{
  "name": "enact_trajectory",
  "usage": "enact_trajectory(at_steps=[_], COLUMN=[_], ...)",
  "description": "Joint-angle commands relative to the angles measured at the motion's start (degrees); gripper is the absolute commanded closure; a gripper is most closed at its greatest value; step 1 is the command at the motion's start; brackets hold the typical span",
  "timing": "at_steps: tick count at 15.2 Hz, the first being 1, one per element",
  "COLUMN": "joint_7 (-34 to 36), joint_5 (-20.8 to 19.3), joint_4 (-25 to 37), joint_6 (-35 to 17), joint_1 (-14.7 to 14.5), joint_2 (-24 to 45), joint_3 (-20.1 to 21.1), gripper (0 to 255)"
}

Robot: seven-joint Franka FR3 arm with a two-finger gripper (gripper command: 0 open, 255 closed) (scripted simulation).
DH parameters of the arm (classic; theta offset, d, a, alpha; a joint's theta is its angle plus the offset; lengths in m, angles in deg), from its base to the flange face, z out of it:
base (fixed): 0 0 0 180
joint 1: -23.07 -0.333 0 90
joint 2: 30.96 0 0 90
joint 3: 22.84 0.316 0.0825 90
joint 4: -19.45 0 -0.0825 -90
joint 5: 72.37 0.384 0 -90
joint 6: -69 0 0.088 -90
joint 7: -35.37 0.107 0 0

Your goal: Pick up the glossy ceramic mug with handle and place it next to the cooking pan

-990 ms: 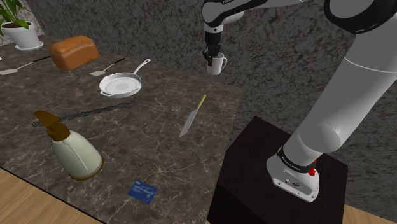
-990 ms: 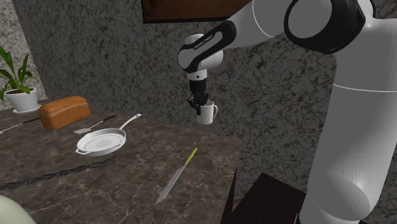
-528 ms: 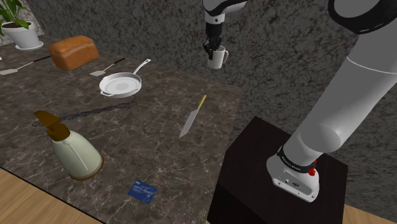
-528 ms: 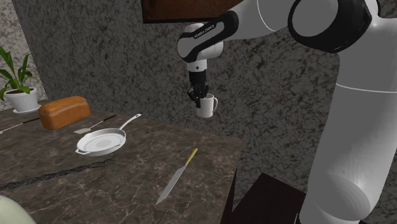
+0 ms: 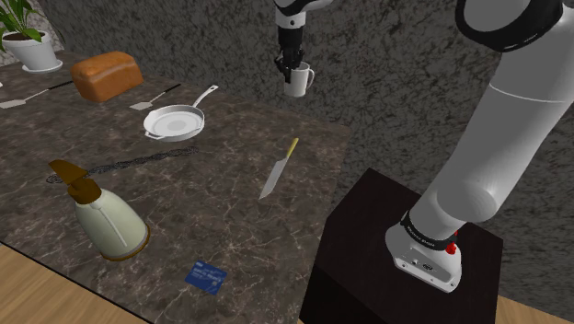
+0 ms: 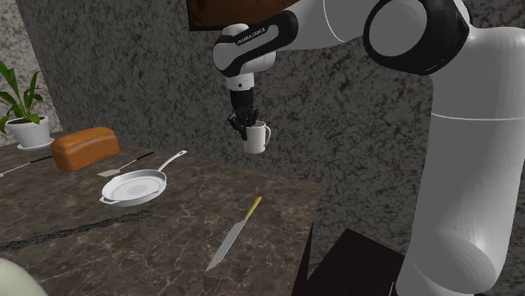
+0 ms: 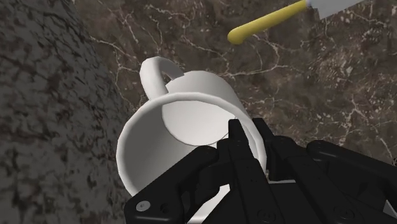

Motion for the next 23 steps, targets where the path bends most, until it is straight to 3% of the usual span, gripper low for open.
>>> enact_trajectory(at_steps=[1,11,14,16,23], joint_7=[2.15,11.52,13.86,15.28,15.63], joint_5=[0.09,-0.22,-0.47,-0.66,-0.63], joint_4=[3.32,27.37,39.21,52.15,42.29], joint_6=[0.93,9.23,13.82,19.15,11.88], joint_1=[-1.21,-7.65,-9.77,-11.43,-11.26], joint_2=[2.5,18.76,26.12,33.81,31.22], joint_3=[0.92,4.31,4.89,5.13,5.15], gripper=[255,255,255,255,255])
